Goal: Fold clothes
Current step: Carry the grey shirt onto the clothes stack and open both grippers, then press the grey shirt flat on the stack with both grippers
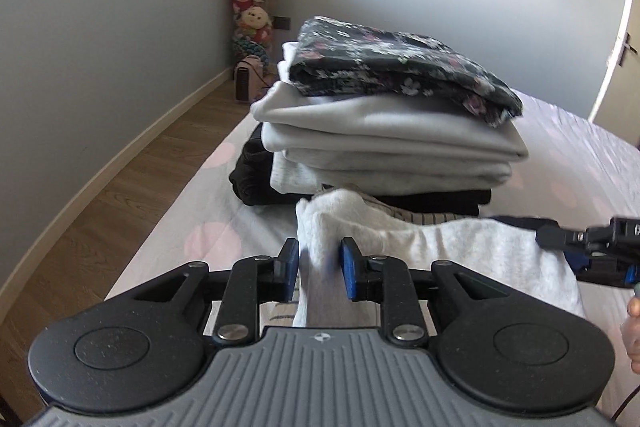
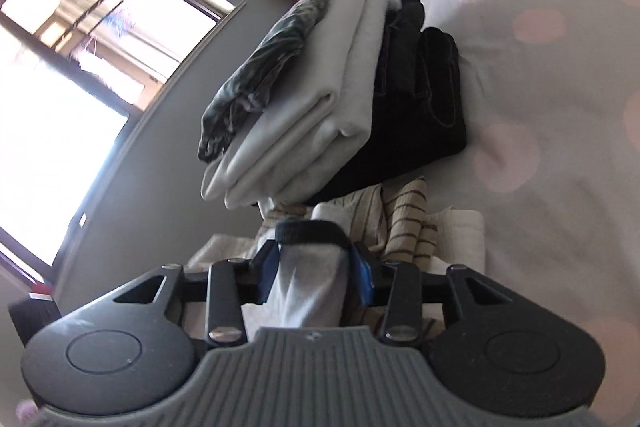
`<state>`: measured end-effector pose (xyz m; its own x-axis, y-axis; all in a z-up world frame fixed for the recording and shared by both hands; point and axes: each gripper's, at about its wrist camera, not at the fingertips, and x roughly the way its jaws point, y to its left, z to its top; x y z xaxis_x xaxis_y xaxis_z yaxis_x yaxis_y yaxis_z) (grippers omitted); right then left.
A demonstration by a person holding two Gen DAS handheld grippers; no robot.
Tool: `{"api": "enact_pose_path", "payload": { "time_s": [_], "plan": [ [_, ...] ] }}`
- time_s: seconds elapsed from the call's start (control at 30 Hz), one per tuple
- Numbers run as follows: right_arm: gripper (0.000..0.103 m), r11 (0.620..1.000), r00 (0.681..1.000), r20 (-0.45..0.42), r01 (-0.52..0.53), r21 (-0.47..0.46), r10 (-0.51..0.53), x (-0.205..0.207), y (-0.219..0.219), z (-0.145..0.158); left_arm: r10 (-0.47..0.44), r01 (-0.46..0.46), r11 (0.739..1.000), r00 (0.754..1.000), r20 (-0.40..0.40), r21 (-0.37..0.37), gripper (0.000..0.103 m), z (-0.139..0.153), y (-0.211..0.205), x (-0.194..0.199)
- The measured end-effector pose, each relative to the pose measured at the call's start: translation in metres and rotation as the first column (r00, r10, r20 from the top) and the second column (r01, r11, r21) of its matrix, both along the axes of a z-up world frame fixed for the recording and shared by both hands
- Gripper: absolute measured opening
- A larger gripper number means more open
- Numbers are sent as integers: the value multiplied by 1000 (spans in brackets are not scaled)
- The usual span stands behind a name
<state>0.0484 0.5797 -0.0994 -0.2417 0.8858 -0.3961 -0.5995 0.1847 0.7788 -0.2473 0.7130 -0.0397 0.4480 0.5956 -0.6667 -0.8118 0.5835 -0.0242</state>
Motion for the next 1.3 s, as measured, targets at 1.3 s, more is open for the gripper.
{"api": "enact_pose_path", "payload": {
  "time_s": [1.3],
  "plan": [
    [36, 928, 683, 636, -330, -171, 360, -108, -48, 50, -119, 139, 987, 969, -216, 79, 14, -3, -96, -14]
  ]
}}
